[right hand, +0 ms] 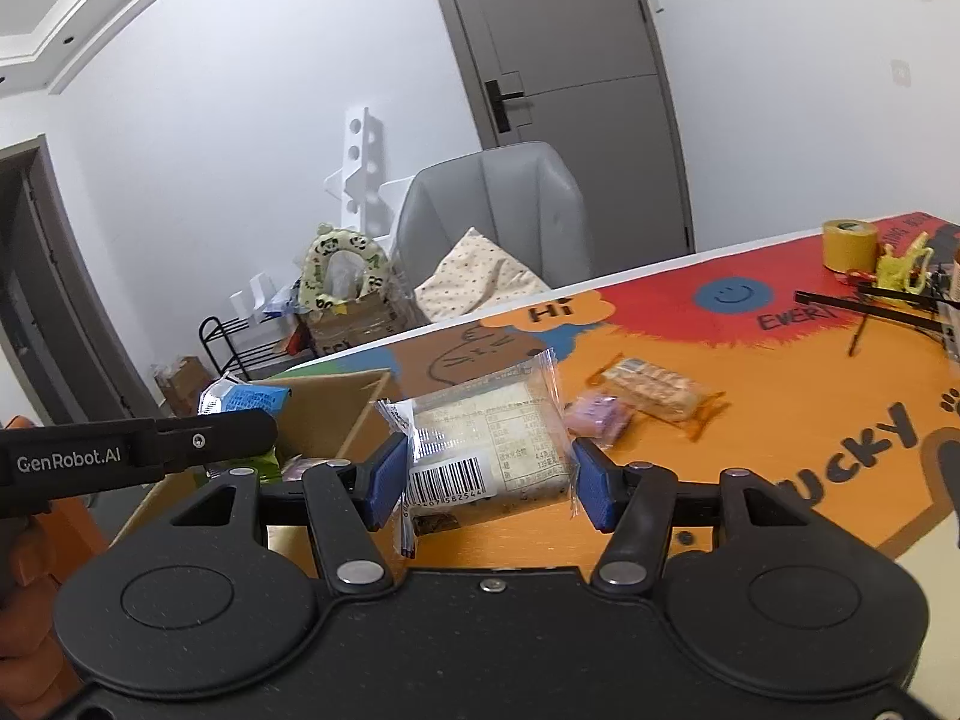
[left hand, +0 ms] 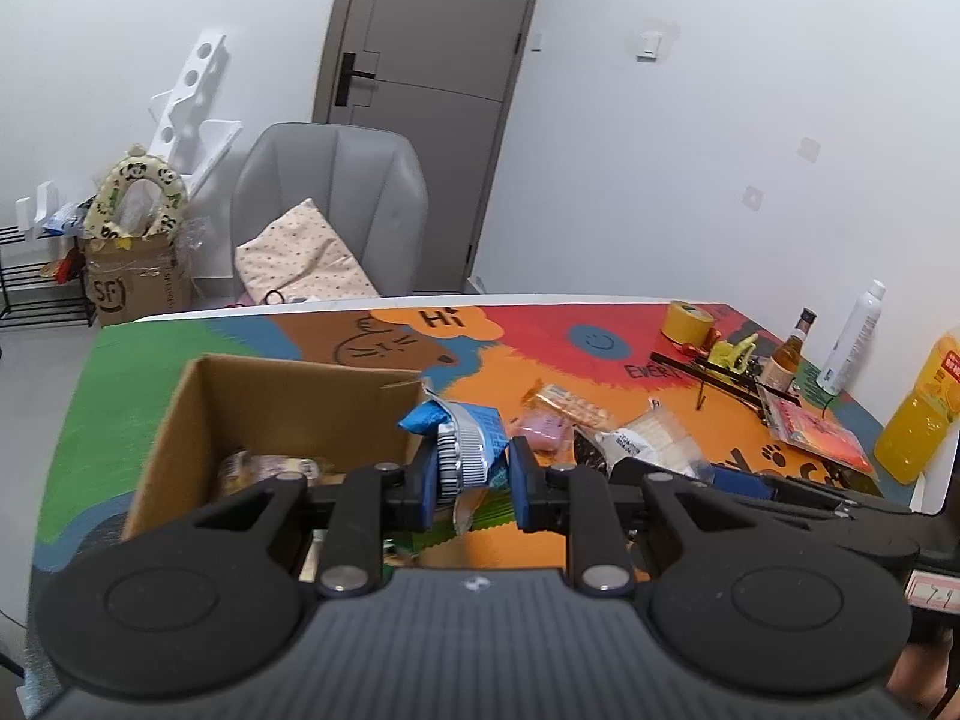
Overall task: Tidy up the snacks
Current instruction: 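Carry both packets over the box and open both grippers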
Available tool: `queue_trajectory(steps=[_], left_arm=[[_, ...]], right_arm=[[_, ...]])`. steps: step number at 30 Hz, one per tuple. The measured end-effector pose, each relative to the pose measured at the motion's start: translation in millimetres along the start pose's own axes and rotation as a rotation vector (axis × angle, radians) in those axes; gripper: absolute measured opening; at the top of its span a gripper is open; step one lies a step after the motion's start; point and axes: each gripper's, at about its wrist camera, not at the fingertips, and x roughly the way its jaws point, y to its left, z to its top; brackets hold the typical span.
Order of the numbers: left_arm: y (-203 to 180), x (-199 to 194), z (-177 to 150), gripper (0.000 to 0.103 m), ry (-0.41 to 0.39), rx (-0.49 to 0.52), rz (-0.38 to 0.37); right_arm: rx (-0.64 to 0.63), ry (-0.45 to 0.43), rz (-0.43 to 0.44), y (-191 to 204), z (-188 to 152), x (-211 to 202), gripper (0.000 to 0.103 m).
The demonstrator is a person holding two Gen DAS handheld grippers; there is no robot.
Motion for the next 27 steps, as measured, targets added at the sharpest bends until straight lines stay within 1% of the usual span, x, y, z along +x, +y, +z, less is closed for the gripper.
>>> queue_trajectory(steps=[11,16,17,19,20,21,22,23,27], left_arm=[[42,-22,-8,0.023,0.002,-0.044,0.032],[56,-28,-12,0.023,0.027,-0.053,0.039],[58,-29,-13,0.026,0.033,-0.057,0.048],[65,-33,-15,0.029,0.044,-0.065,0.058],[68,-34,-16,0.034,0.045,-0.072,0.058],[72,-37,-16,0.042,0.040,-0.081,0.058],[75,-40,-17,0.047,0.031,-0.087,0.060],[78,-43,-18,0.054,0.019,-0.091,0.065],[90,-53,-21,0.068,-0.011,-0.105,0.081]], right_arm=[[-0.032,0.005,0.048,42,-1,2,0.056],[-0.056,0.006,0.073,61,-2,1,0.056],[-0.060,0.007,0.077,65,-3,1,0.056],[-0.065,0.010,0.082,71,-4,2,0.056],[-0.068,0.012,0.082,75,-5,2,0.056],[-0.070,0.014,0.081,77,-5,2,0.056],[-0.074,0.016,0.078,81,-6,2,0.056],[-0.077,0.016,0.076,84,-7,2,0.056],[-0.081,0.022,0.091,97,-7,2,0.056]])
